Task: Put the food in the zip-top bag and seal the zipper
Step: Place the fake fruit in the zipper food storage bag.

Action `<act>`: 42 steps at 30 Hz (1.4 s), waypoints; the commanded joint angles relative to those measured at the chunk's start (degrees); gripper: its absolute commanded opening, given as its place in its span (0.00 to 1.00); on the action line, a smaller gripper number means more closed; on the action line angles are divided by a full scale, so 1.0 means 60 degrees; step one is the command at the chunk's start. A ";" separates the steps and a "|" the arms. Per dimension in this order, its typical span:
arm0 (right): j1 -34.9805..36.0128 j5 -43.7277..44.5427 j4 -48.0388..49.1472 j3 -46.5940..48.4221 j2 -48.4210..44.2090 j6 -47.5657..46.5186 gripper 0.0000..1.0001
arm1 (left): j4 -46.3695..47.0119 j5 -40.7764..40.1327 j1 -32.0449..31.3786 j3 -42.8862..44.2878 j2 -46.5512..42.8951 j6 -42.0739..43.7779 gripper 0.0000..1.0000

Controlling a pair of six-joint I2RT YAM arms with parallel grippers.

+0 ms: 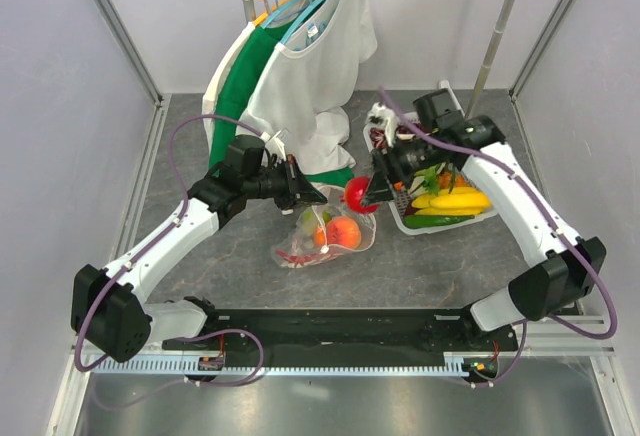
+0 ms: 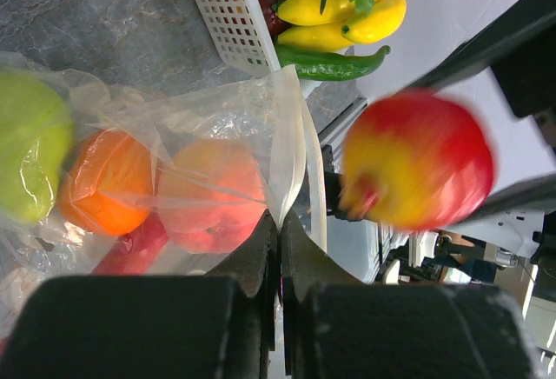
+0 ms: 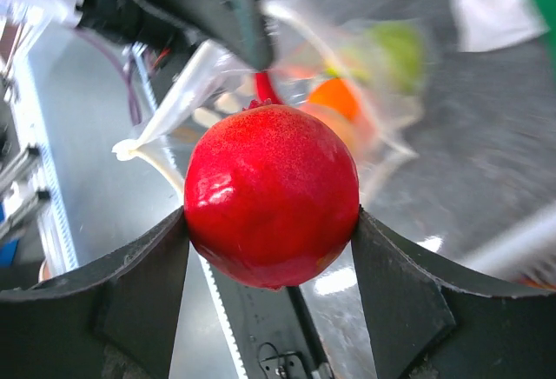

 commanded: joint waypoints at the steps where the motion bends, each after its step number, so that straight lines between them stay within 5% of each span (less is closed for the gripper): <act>1: 0.1159 0.0012 0.1278 -0.0897 -0.0172 0.0506 0.50 | 0.0016 0.0097 0.0046 0.0363 -0.0049 -0.0110 0.02; 12: 0.3212 0.0964 0.2992 -0.1456 0.0560 0.0757 0.50 | 0.0205 0.0243 0.0045 0.0290 -0.0049 -0.0359 0.02; 22: 0.3579 0.1609 0.3578 -0.1617 0.0898 0.0316 0.53 | 0.0382 0.0200 0.0060 0.0114 -0.0107 -0.0682 0.02; 25: 0.3682 0.2048 0.4368 -0.1821 0.0446 0.0828 0.60 | 0.0367 0.0156 0.0075 0.0070 -0.0151 -0.0798 0.02; 31: 0.3960 0.2547 0.4492 -0.2145 0.0121 0.0552 0.96 | 0.0396 0.0199 0.0221 0.0055 -0.0049 -0.1135 0.02; 35: 0.3888 0.3015 0.2908 -0.1443 -0.0010 0.0185 0.98 | 0.0397 0.0200 0.0294 -0.0003 -0.0122 -0.1092 0.02; 42: 0.2292 0.3644 0.2510 -0.2216 -0.1883 0.1619 0.98 | 0.0382 0.0243 0.0324 -0.0047 -0.0137 -0.1004 0.02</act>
